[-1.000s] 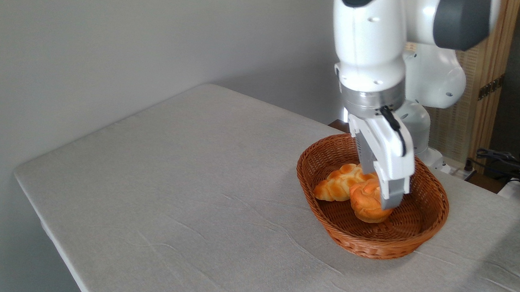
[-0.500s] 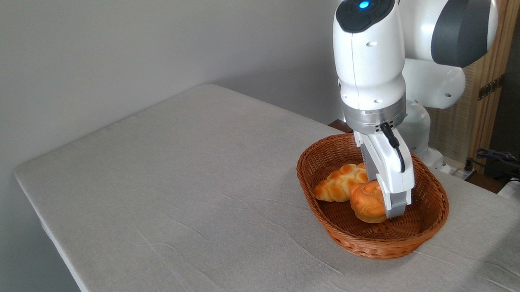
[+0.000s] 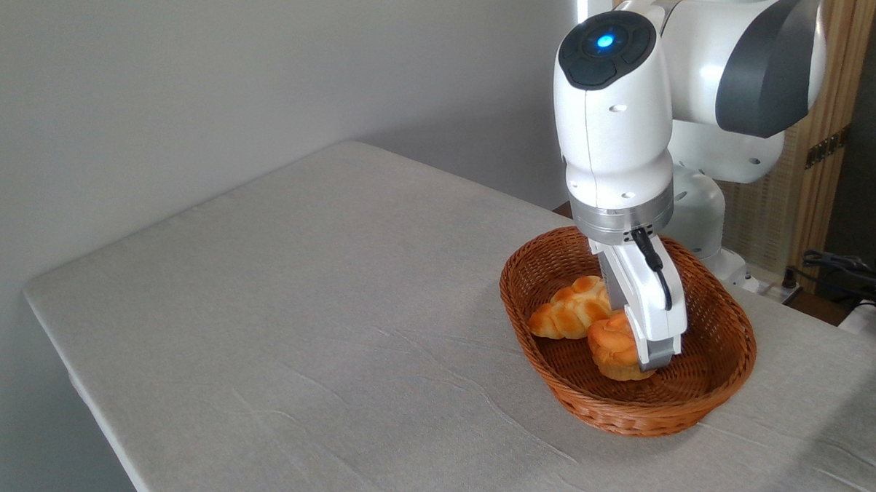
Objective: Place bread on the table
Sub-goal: 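Close the gripper on the round golden bun in the basket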
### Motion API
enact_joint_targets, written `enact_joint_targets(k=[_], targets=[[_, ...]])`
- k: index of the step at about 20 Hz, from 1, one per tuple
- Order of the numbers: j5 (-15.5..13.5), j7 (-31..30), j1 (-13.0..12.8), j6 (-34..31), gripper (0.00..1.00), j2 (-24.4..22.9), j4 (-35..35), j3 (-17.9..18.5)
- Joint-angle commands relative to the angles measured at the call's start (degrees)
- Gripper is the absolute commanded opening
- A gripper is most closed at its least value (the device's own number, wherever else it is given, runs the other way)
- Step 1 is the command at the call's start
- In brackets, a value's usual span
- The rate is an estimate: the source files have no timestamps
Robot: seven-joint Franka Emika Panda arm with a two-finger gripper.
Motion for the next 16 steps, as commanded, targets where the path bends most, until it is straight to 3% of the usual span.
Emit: enact_joint_targets(k=[1,4,10,12,16], targets=[[-1.3,0.7,-0.7,1.0,1.0,0.3,-0.2,0.8],[-1.4,0.7,-0.7,1.0,0.93,0.5,-0.5,0.8],[-1.4,0.7,-1.0,1.0,0.46,0.5,-0.8,0.8],[-1.4,0.7,-1.6,1.0,0.38,0.5,-0.7,0.8],[-1.4,0.6,-2.0,1.4,0.36,0.6,-0.7,0.8]])
